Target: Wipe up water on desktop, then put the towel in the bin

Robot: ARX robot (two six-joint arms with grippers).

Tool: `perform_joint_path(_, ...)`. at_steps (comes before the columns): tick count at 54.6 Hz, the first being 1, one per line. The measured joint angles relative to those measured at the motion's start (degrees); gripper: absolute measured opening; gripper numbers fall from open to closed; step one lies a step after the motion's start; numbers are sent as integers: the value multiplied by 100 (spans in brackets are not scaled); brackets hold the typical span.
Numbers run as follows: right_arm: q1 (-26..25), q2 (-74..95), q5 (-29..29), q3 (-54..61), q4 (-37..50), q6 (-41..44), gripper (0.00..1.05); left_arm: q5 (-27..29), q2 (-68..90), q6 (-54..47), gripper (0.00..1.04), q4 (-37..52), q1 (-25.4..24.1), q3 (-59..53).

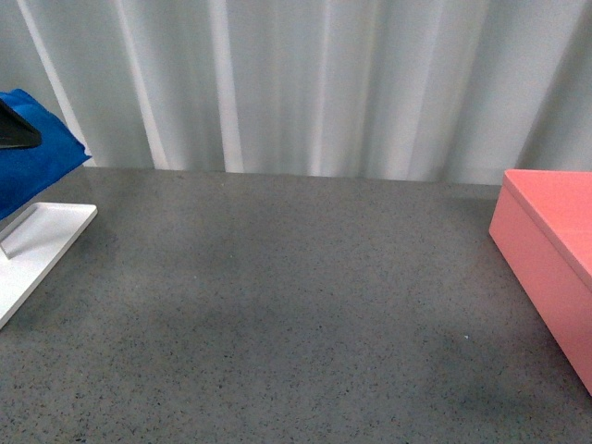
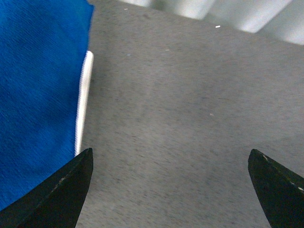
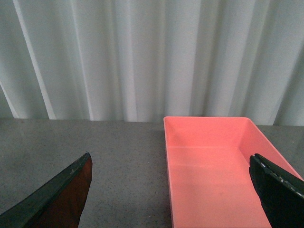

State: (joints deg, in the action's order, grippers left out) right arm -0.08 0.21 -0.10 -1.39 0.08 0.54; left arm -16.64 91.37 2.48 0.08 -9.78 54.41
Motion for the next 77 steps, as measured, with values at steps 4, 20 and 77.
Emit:
perform_joint_path(4,0,0,2,0,0,0,98,330,782,-352,98,-632,-66,1049)
perform_joint_path(20,0,0,2,0,0,0,98,1539,2649,-1394,98,-1657,-173,4011)
perform_joint_path(77,0,0,4,0,0,0,98,2570,3847,-1766,27,-750,-83,4385)
